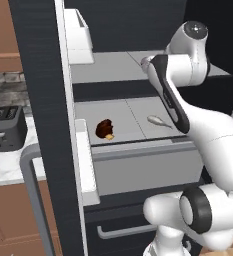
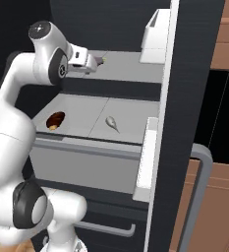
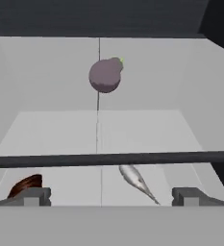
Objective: Gather the eggplant and potato from the fridge and place them on a tray on the dining counter. Then gather the fish and steak from the fridge and place them on the other tray.
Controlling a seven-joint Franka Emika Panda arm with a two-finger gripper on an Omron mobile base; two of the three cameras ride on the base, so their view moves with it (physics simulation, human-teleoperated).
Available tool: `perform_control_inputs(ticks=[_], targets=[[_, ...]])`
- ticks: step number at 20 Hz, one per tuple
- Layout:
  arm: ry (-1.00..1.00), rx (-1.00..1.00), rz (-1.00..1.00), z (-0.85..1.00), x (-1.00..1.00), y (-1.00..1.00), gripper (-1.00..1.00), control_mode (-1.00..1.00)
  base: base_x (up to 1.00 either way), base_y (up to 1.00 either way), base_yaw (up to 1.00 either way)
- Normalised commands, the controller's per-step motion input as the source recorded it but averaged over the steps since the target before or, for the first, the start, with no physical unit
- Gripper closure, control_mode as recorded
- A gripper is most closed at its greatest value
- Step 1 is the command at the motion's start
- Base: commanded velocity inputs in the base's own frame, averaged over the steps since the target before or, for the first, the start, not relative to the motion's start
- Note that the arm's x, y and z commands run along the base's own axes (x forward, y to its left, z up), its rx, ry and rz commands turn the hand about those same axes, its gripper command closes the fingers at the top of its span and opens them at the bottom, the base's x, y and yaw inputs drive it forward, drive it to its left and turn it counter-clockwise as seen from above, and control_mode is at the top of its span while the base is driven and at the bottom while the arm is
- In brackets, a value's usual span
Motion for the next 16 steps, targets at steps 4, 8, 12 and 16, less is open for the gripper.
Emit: perform_control_inputs(ticks=[4, 8, 12, 16], targets=[[0.0, 0.0, 0.0, 0.0, 0.59, -0.01, -1.0, -1.0, 0.0, 0.0, 0.0], [0.02, 0.0, 0.0, 0.0, 0.6, 0.0, -1.0, -1.0, 0.0, 0.0, 0.0], [0.01, 0.0, 0.0, 0.0, 0.58, 0.0, -1.0, -1.0, 0.0, 0.0, 0.0], [0.01, 0.0, 0.0, 0.0, 0.55, 0.0, -1.0, -1.0, 0.0, 0.0, 0.0]])
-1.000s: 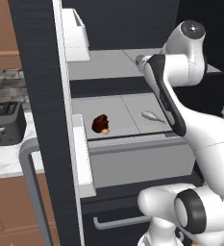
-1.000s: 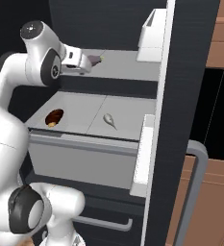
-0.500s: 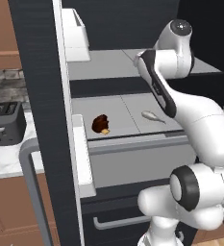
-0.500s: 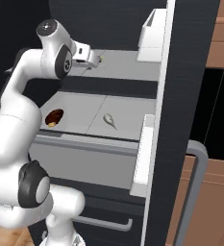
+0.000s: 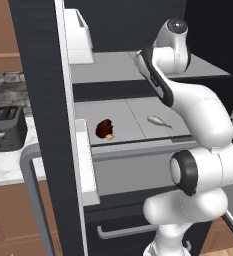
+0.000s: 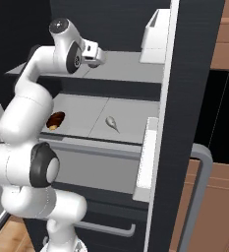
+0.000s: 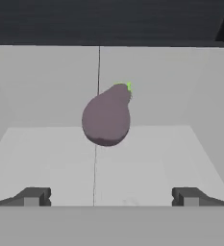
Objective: Gather the eggplant and potato from the fridge and place them on a tray on the dining counter. Then gather the fish and steak from the fridge and place them on the other tray.
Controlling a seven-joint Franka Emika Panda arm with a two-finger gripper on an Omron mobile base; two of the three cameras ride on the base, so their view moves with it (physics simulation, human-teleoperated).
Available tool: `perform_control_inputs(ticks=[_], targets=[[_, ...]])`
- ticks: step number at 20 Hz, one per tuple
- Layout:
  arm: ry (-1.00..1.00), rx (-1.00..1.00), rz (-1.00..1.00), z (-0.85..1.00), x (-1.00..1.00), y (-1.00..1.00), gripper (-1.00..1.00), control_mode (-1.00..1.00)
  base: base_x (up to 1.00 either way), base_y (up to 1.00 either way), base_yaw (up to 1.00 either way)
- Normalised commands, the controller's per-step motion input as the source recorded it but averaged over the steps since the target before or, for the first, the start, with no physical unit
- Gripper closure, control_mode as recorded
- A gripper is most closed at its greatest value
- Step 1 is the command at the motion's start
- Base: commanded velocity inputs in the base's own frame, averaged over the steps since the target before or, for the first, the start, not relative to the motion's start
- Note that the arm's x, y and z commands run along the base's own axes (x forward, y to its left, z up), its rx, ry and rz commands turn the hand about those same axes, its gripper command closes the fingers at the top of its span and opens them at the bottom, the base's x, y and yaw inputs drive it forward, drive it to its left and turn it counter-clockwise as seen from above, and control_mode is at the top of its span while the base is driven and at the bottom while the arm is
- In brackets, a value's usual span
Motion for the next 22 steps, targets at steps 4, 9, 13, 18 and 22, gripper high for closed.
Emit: perform_control_inputs(ticks=[4, 9, 13, 18, 22], targets=[[0.01, 0.0, 0.0, 0.0, 0.46, 0.0, -1.0, -1.0, 0.0, 0.0, 0.0], [0.01, 0.0, -0.01, 0.0, 0.39, 0.0, -1.0, -1.0, 0.0, 0.0, 0.0], [0.02, 0.0, -0.01, -0.07, 0.33, 0.0, -1.0, -1.0, 0.0, 0.0, 0.0], [0.03, 0.0, -0.01, -0.1, 0.29, 0.0, -1.0, -1.0, 0.0, 0.0, 0.0], [0.04, 0.0, -0.02, -0.1, 0.27, 0.0, -1.0, -1.0, 0.0, 0.0, 0.0]])
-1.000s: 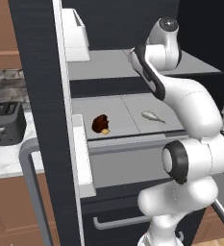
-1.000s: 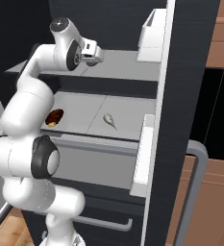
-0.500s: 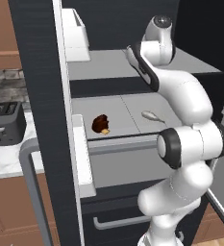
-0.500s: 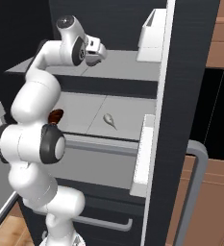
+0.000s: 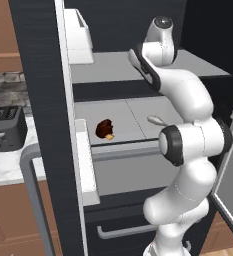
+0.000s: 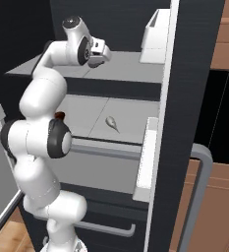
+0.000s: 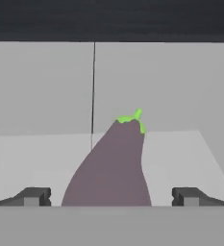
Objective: Gather the eggplant and potato from the fridge and place them on a tray on the dining counter. Then gather the fish and steak from the fridge and place them on the other tray.
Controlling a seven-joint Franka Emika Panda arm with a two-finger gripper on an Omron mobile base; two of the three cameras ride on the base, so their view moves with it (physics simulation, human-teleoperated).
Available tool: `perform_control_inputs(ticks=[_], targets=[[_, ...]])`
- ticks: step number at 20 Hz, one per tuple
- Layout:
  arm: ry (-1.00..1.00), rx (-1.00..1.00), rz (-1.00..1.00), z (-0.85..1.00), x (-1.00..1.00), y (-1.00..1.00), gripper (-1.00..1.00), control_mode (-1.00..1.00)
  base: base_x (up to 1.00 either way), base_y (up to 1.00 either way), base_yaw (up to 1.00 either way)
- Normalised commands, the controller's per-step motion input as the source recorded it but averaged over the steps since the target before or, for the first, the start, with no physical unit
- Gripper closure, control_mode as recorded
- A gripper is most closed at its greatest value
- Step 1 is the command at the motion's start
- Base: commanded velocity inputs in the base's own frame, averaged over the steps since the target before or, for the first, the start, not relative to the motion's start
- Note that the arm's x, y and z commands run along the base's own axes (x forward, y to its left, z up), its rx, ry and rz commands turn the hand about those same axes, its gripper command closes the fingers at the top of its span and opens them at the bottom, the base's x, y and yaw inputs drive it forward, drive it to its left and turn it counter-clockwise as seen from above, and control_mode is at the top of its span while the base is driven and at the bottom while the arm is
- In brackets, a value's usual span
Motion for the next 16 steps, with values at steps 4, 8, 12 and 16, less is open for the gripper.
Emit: perform_control_inputs(ticks=[4, 8, 12, 16], targets=[[0.08, 0.0, -0.03, -0.12, 0.17, 0.0, -1.0, -1.0, 0.0, 0.0, 0.0], [0.12, 0.0, -0.03, -0.23, 0.14, 0.0, 1.0, -1.0, 0.0, 0.0, 0.0], [0.14, 0.0, -0.02, -0.41, 0.03, 0.0, 1.0, -1.0, 0.0, 0.0, 0.0], [0.0, 0.0, 0.0, -0.11, 0.02, 0.0, 1.0, -1.0, 0.0, 0.0, 0.0]])
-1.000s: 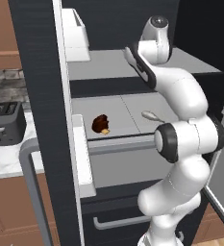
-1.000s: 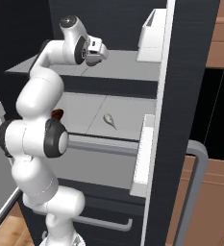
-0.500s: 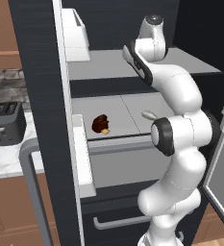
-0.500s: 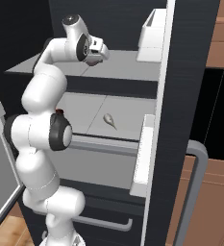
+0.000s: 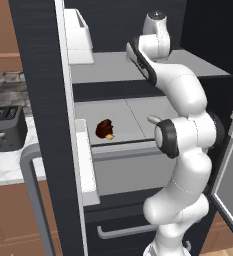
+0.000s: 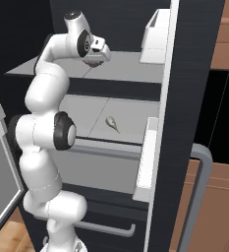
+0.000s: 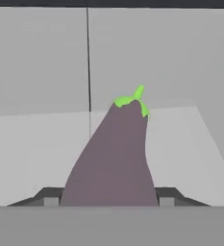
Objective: Gather the eggplant and potato from the fridge and place them on a tray on the dining counter. Then gather the fish and steak from the fridge and place them on the other tray.
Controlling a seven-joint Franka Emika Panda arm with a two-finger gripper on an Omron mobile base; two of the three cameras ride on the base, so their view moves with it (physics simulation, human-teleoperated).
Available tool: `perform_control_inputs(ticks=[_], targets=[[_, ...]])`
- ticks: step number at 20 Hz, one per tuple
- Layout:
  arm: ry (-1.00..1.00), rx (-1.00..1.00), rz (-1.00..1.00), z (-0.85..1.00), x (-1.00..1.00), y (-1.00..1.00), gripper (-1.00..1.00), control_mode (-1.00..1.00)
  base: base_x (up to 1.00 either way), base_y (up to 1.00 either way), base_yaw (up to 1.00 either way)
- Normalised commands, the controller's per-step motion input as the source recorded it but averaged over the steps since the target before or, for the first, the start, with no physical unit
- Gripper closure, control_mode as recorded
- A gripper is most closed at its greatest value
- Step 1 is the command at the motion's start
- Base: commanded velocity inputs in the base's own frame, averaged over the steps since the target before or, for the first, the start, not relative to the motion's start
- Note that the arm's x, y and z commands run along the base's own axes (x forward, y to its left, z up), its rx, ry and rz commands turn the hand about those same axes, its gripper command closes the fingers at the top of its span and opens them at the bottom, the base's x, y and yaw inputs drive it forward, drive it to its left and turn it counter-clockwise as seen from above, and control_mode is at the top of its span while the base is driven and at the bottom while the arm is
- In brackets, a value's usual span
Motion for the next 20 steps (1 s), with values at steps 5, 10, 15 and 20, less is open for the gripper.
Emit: perform_control_inputs(ticks=[5, 10, 15, 20], targets=[[-0.06, 0.0, 0.0, -0.12, -0.59, -0.04, 1.0, -1.0, 0.0, 0.0, 0.0], [-0.12, 0.0, 0.04, -0.01, -1.0, -0.11, 1.0, -1.0, 0.0, 0.0, 0.0], [-0.17, 0.0, 0.13, 0.0, -1.0, 0.0, 1.0, -1.0, 0.0, 0.0, 0.0], [-0.08, 0.03, 0.18, 0.0, -1.0, 0.0, 1.0, -1.0, 0.0, 0.0, 0.0]])
